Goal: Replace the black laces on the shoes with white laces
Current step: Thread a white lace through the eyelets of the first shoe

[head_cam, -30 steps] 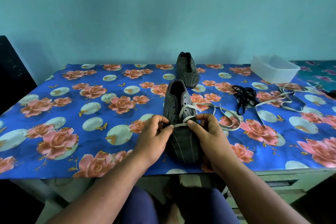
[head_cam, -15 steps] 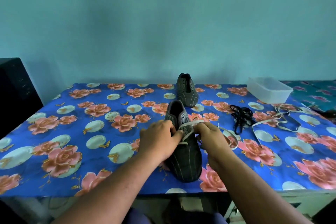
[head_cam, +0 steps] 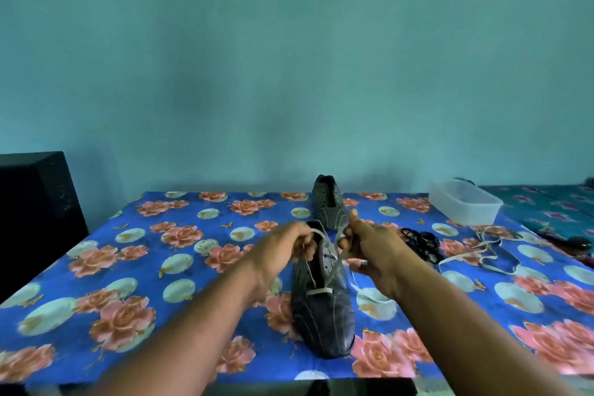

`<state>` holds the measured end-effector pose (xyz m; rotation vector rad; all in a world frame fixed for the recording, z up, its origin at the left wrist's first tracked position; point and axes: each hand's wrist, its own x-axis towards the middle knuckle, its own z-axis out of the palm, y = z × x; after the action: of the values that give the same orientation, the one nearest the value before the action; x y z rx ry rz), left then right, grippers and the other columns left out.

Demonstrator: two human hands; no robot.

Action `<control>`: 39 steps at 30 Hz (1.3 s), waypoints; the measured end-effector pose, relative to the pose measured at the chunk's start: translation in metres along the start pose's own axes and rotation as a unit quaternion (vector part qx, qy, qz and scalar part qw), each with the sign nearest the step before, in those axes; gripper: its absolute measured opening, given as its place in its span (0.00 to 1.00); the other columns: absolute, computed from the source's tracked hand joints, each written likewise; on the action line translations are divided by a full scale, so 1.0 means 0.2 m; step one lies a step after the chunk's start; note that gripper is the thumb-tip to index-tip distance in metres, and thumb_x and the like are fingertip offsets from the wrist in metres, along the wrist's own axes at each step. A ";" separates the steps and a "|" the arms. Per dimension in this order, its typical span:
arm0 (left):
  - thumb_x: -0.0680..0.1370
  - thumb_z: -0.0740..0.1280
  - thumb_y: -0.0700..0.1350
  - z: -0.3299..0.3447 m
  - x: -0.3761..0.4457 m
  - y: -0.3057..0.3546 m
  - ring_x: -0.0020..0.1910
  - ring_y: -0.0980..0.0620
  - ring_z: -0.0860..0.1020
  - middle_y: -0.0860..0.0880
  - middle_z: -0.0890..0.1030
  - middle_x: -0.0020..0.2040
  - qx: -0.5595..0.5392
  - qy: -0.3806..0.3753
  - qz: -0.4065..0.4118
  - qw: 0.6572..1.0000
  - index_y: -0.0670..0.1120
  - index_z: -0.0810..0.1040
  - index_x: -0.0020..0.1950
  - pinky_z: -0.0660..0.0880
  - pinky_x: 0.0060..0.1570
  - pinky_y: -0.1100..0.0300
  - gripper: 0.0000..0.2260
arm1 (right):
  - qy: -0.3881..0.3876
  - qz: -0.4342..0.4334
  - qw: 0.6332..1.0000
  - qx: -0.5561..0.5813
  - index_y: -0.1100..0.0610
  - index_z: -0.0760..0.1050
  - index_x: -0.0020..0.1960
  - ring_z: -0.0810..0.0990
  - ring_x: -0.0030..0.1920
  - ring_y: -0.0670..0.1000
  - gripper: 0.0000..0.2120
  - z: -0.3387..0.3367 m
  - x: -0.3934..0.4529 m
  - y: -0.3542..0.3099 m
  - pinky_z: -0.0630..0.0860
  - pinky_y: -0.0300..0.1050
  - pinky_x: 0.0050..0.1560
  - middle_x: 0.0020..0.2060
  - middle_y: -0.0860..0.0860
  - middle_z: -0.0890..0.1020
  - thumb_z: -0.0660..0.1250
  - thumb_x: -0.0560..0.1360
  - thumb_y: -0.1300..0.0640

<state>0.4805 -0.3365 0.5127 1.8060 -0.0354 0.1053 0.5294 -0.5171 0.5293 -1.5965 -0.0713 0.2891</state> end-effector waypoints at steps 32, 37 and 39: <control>0.84 0.65 0.50 -0.26 0.07 1.67 0.40 0.54 0.80 0.51 0.84 0.44 0.054 0.237 0.322 0.915 0.50 0.83 0.53 0.72 0.36 0.65 0.08 | 0.070 -0.435 0.889 -0.123 0.50 0.85 0.51 0.79 0.41 0.47 0.08 0.03 -0.38 -1.62 0.75 0.38 0.39 0.41 0.46 0.84 0.69 0.81 0.50; 0.83 0.66 0.51 -0.20 0.07 1.72 0.45 0.53 0.82 0.52 0.85 0.45 0.038 0.242 0.347 0.905 0.48 0.84 0.57 0.73 0.42 0.62 0.10 | 0.079 -0.444 0.889 -0.076 0.51 0.85 0.50 0.79 0.43 0.46 0.07 0.02 -0.40 -1.63 0.76 0.37 0.40 0.42 0.46 0.85 0.72 0.79 0.49; 0.83 0.66 0.51 -0.19 0.07 1.72 0.48 0.53 0.82 0.53 0.85 0.45 0.027 0.242 0.352 0.904 0.49 0.84 0.56 0.74 0.46 0.61 0.09 | 0.075 -0.444 0.891 -0.061 0.51 0.86 0.50 0.79 0.44 0.47 0.08 0.01 -0.41 -1.63 0.76 0.40 0.44 0.43 0.47 0.85 0.72 0.78 0.47</control>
<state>0.4647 -0.3807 0.8563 1.6980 -0.3328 1.0757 0.4930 -0.5161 0.8640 -1.5418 -0.6912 -0.5631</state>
